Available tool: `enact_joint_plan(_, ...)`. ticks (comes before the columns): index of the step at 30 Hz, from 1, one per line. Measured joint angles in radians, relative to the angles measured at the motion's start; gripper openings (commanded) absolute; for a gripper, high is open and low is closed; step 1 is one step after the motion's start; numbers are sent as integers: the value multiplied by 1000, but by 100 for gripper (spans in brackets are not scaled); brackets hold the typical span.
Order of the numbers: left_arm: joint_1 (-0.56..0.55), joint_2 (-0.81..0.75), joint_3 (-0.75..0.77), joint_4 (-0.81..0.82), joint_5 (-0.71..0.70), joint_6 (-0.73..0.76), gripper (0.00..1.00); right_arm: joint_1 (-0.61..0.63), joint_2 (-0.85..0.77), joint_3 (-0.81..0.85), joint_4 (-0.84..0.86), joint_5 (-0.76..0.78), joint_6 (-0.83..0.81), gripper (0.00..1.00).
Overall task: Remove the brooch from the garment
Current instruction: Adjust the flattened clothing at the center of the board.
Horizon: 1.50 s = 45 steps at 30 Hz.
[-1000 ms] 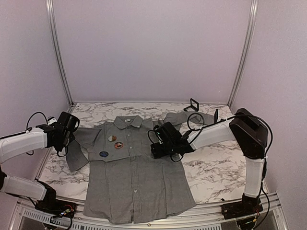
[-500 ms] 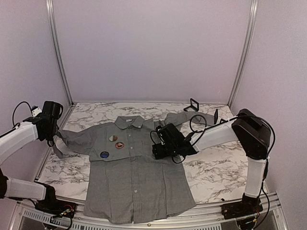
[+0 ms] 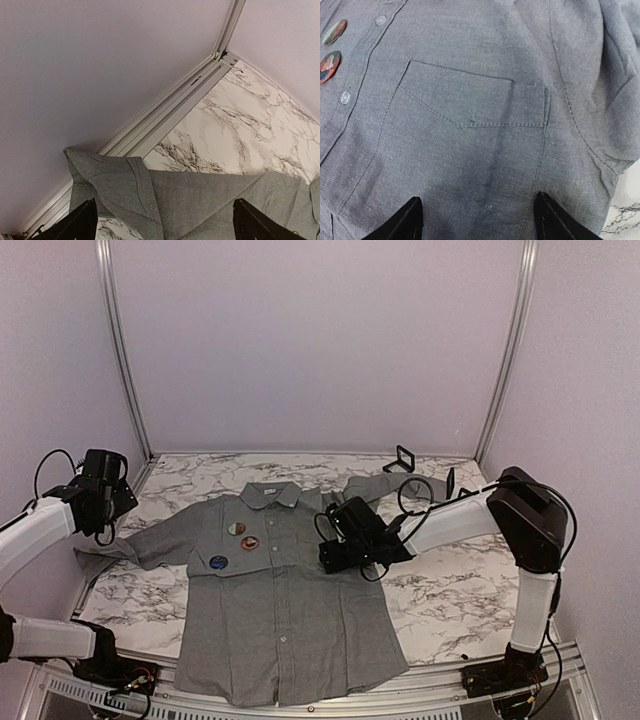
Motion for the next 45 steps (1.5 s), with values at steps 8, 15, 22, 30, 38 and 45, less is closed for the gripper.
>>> enact_joint_plan(8,-90,-40,-1,45,179,22,99,-1,-32,0,-78,13,0,75)
enact_joint_plan(15,-306,51,0,83,259,23,99,-36,-88,0,-109,53,-8,75)
enact_joint_plan(22,-463,211,3,144,334,22,99,-113,-135,-17,-106,67,-7,75)
enact_joint_plan(30,-616,426,48,217,407,4,99,-136,-134,-47,-105,58,-2,74)
enact_joint_plan(38,-674,512,50,269,438,-27,99,-132,-107,-58,-103,53,12,74)
enact_joint_plan(45,-695,528,50,282,439,-40,99,-108,-76,-64,-101,51,27,68)
